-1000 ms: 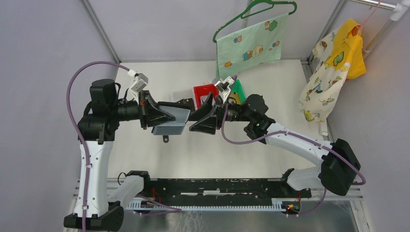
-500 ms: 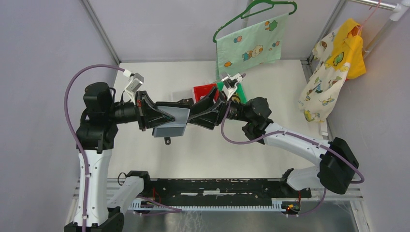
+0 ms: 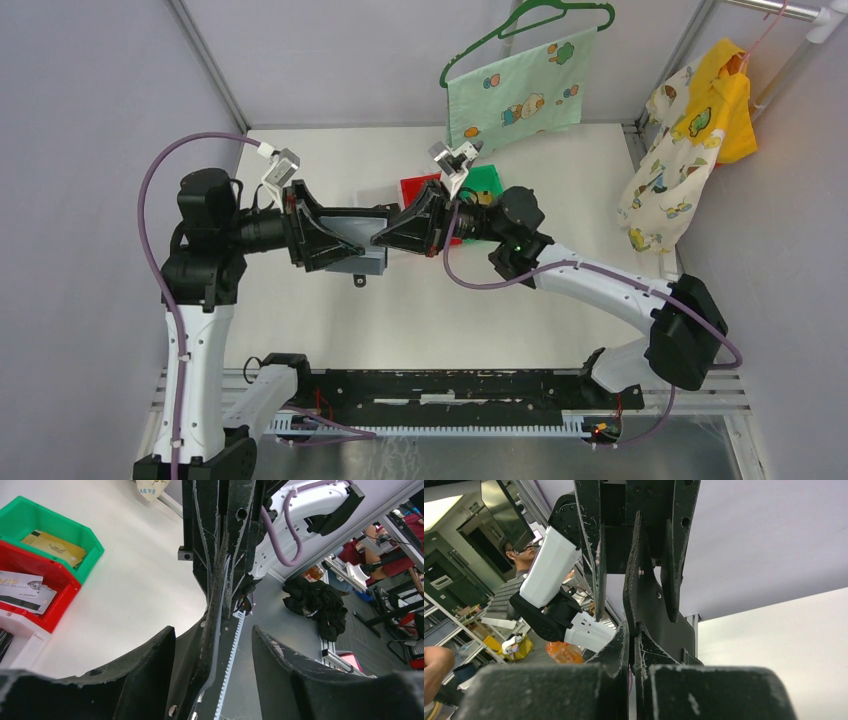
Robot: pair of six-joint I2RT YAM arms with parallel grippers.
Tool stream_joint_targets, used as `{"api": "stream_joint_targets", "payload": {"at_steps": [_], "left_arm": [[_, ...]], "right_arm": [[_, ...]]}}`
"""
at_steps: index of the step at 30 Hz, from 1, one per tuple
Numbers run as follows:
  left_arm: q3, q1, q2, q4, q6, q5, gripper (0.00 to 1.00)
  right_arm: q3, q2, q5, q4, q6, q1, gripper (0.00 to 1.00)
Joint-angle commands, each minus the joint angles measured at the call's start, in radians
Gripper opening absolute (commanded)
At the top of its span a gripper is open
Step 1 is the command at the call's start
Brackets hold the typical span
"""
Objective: Take the credit cards out of the card holder
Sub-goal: Remove the credit card from the card holder.
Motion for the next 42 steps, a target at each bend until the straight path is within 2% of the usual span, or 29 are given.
{"api": "stream_joint_targets", "payload": {"at_steps": [1, 3, 7, 13, 17, 20, 23, 26, 28, 34, 39, 42], "left_arm": [[-0.001, -0.004, -0.002, -0.024, 0.095, -0.002, 0.61], [-0.008, -0.004, 0.004, -0.025, 0.097, 0.013, 0.54], [0.007, -0.003, 0.024, -0.026, 0.091, 0.039, 0.27], [0.03, -0.003, 0.037, -0.025, 0.08, 0.07, 0.03], [0.034, -0.004, 0.049, 0.003, 0.025, 0.061, 0.02], [0.027, -0.003, 0.05, 0.097, -0.071, 0.042, 0.02], [0.009, -0.003, 0.038, 0.212, -0.199, 0.015, 0.02], [-0.017, -0.004, 0.03, 0.329, -0.324, -0.012, 0.02], [-0.023, -0.003, 0.033, 0.362, -0.362, -0.022, 0.02], [-0.022, -0.004, 0.05, 0.378, -0.41, -0.016, 0.02], [-0.014, -0.004, 0.045, 0.379, -0.414, -0.015, 0.02], [-0.019, -0.003, 0.042, 0.379, -0.411, -0.011, 0.02]], "right_arm": [[0.094, -0.014, -0.067, -0.104, -0.026, -0.017, 0.0], [0.112, -0.019, -0.066, -0.171, -0.05, -0.022, 0.0], [0.134, -0.011, -0.08, -0.239, -0.035, -0.028, 0.0], [0.127, -0.012, -0.09, -0.248, -0.009, -0.032, 0.01], [0.056, -0.047, -0.082, -0.176, -0.012, -0.044, 0.34], [-0.049, -0.077, -0.064, -0.068, -0.015, -0.049, 0.51], [-0.128, -0.083, -0.05, 0.024, -0.003, -0.048, 0.58], [-0.174, -0.071, -0.045, 0.158, 0.072, -0.046, 0.63], [-0.182, -0.069, -0.043, 0.181, 0.077, -0.04, 0.65], [-0.2, -0.105, 0.001, 0.137, -0.061, -0.036, 0.76], [-0.181, -0.117, 0.111, -0.008, -0.241, -0.035, 0.82], [-0.168, -0.117, 0.143, -0.048, -0.288, -0.039, 0.93]]}}
